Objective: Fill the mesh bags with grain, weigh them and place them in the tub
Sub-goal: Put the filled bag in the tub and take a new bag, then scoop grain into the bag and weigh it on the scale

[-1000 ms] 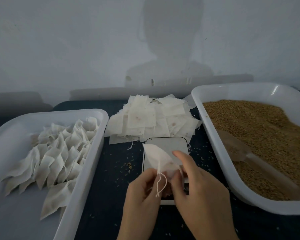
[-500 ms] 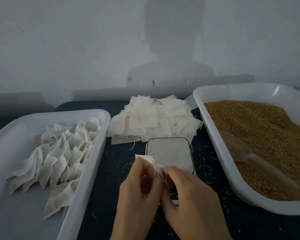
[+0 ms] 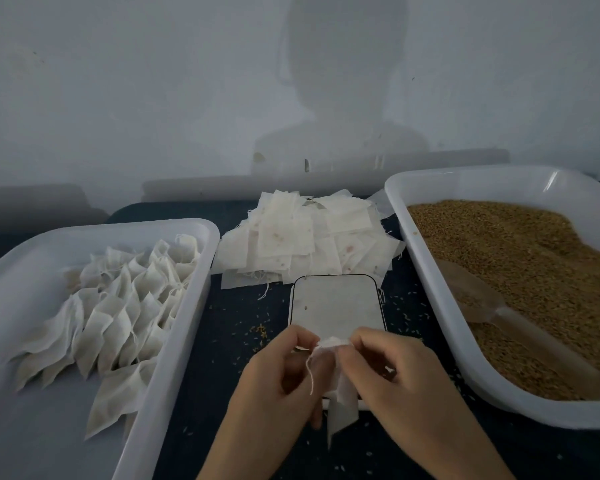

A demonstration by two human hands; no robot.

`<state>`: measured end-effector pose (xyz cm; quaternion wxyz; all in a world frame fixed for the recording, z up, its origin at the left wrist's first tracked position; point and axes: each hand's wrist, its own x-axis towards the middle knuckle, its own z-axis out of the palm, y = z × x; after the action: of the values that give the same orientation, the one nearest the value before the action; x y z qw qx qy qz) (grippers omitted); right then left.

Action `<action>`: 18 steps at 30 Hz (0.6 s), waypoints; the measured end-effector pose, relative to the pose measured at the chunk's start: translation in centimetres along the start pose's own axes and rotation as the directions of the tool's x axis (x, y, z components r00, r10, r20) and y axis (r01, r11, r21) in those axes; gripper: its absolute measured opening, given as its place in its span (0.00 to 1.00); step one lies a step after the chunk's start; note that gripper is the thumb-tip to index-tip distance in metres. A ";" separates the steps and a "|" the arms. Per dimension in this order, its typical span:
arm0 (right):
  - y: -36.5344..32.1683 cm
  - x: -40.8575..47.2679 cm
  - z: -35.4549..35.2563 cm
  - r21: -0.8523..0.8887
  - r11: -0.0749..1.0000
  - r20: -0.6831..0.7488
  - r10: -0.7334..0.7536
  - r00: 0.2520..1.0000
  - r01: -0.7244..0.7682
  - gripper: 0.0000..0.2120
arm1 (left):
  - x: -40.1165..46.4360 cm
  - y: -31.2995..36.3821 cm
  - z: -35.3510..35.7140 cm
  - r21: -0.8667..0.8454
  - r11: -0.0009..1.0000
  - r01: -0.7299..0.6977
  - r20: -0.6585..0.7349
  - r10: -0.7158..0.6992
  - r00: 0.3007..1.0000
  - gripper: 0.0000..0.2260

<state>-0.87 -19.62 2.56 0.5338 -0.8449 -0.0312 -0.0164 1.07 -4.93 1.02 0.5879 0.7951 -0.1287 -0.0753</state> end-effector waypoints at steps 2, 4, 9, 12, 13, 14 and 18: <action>0.1 0.0 0.0 -0.023 1.000 0.038 0.012 0.999 -0.011 0.17 | 0.0 0.0 0.2 0.002 0.998 -0.065 -0.037 0.065 0.997 0.09; 0.1 -0.1 -0.2 -0.052 0.998 0.078 0.031 0.996 -0.027 0.18 | -0.1 0.1 0.2 -0.001 0.997 -0.083 -0.047 0.083 0.995 0.12; -0.2 -0.4 -0.8 -0.015 1.000 0.072 0.001 0.997 0.000 0.06 | -0.1 -0.3 0.5 -0.064 0.994 -0.083 -0.114 0.075 0.991 0.22; -0.4 -0.6 -0.7 -0.108 0.989 0.087 -0.096 0.992 0.106 0.12 | 0.1 -0.3 0.9 0.124 0.988 -0.096 -0.140 0.113 0.984 0.14; -0.3 -0.6 -0.7 -0.171 0.975 0.084 -0.131 0.988 0.144 0.12 | 0.1 -0.3 0.8 0.183 0.976 -0.117 -0.152 0.145 0.978 0.12; -0.3 -0.6 -0.7 -0.231 0.959 0.073 -0.151 0.986 0.164 0.12 | 0.1 -0.1 0.7 0.246 0.956 -0.158 -0.146 0.198 0.969 0.12; -0.2 -0.6 -1.2 -0.374 0.917 0.078 -0.118 0.990 0.139 0.12 | 0.1 0.5 0.3 0.478 0.832 -0.281 0.053 0.292 0.955 0.11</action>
<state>-1.46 -20.62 3.22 0.3573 -0.9283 -0.0974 -0.0345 1.00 -5.39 1.42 0.3780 0.8884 -0.2543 0.0565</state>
